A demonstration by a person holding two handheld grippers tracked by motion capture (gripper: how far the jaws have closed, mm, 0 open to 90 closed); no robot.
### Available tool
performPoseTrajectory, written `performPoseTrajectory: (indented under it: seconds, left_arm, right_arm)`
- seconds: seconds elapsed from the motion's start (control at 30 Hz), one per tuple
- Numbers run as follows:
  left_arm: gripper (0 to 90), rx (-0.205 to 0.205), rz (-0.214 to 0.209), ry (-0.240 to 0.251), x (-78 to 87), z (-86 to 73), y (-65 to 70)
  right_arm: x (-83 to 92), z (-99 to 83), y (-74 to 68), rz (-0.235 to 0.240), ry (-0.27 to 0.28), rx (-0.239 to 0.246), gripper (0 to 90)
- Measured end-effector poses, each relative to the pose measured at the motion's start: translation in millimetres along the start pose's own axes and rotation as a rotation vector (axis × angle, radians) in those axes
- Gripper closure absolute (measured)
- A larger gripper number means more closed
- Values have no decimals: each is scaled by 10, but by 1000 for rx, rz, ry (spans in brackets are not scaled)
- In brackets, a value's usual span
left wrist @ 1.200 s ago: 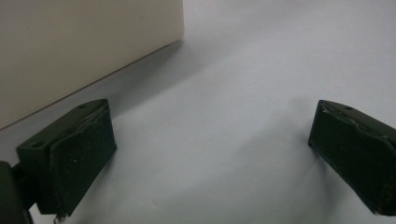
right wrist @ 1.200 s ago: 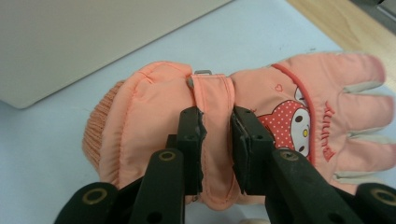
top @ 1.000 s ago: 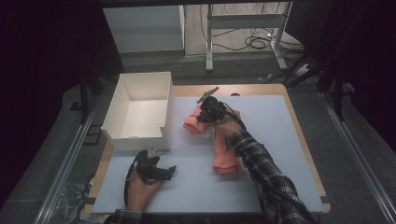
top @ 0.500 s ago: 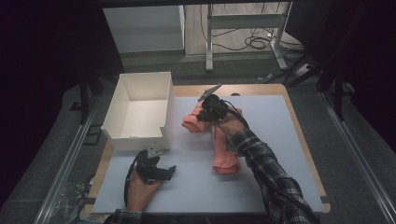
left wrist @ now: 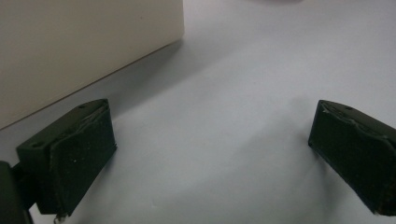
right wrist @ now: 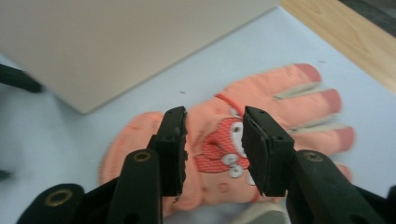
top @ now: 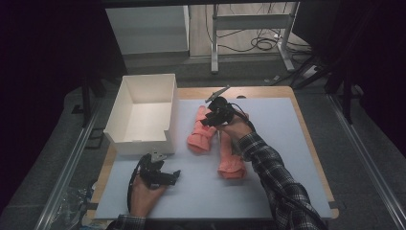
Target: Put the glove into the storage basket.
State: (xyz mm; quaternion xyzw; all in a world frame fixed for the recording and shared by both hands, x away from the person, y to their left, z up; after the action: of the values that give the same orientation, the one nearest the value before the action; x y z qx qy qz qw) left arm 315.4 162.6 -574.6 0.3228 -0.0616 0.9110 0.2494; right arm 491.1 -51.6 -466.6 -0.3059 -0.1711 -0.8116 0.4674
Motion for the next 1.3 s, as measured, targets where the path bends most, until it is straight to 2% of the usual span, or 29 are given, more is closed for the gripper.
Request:
performPoseTrajectory:
  seconds: [0.1, 0.27, 0.37, 0.4, 0.47, 0.53, 0.57, 0.67, 0.77, 0.93, 1.1, 1.3]
  left_arm:
    - [4, -1, 0, 0, 0, 0, 0]
    - [5, 1, -1, 1, 0, 0, 1]
    - [5, 4, -1, 1, 0, 0, 3]
    - [5, 4, -1, 1, 0, 0, 3]
    - [5, 4, -1, 2, 0, 0, 3]
    - [5, 4, -1, 2, 0, 0, 4]
    - [5, 4, -1, 2, 0, 0, 3]
    - [5, 4, -1, 2, 0, 0, 4]
    - [5, 4, -1, 2, 0, 0, 4]
    - [5, 2, 0, 0, 0, 0, 2]
    - [5, 1, 0, 1, -1, 0, 2]
    - [5, -1, 0, 0, 0, 0, 0]
  right_arm:
    - [-80, -35, 54, -38, -15, 21, 574]
    - [-301, -123, 130, -51, -37, 26, 503]
    - [-452, -200, 153, -61, -88, 45, 445]
    - [-480, -217, 154, -60, -96, 48, 445]
    - [-526, -247, 168, -46, -110, 21, 473]
    - [-547, -266, 187, -34, -123, -6, 528]
    - [-553, -274, 189, -32, -132, -26, 585]
    - [-546, -279, 187, -23, -146, -46, 758]
    - [-518, -282, 185, -21, -143, -50, 856]
    - [-450, -249, 161, -29, -115, -42, 878]
    - [-341, -170, 142, -2, -94, -37, 878]
    - [-180, -34, 56, 22, -72, -7, 876]
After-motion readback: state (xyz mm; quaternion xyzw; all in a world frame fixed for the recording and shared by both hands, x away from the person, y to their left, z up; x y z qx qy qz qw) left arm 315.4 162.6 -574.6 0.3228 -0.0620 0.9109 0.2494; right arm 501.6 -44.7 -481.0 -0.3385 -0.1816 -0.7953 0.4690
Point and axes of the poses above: each handheld gripper's, and its own axes: x roughly backward along the jaws, z roughly out of its top, y roughly to its right, the point moved 3 cm from there along -x, roughly forward along the jaws, and after that the axes turned 8 degrees about y, right-handed, at the moved point
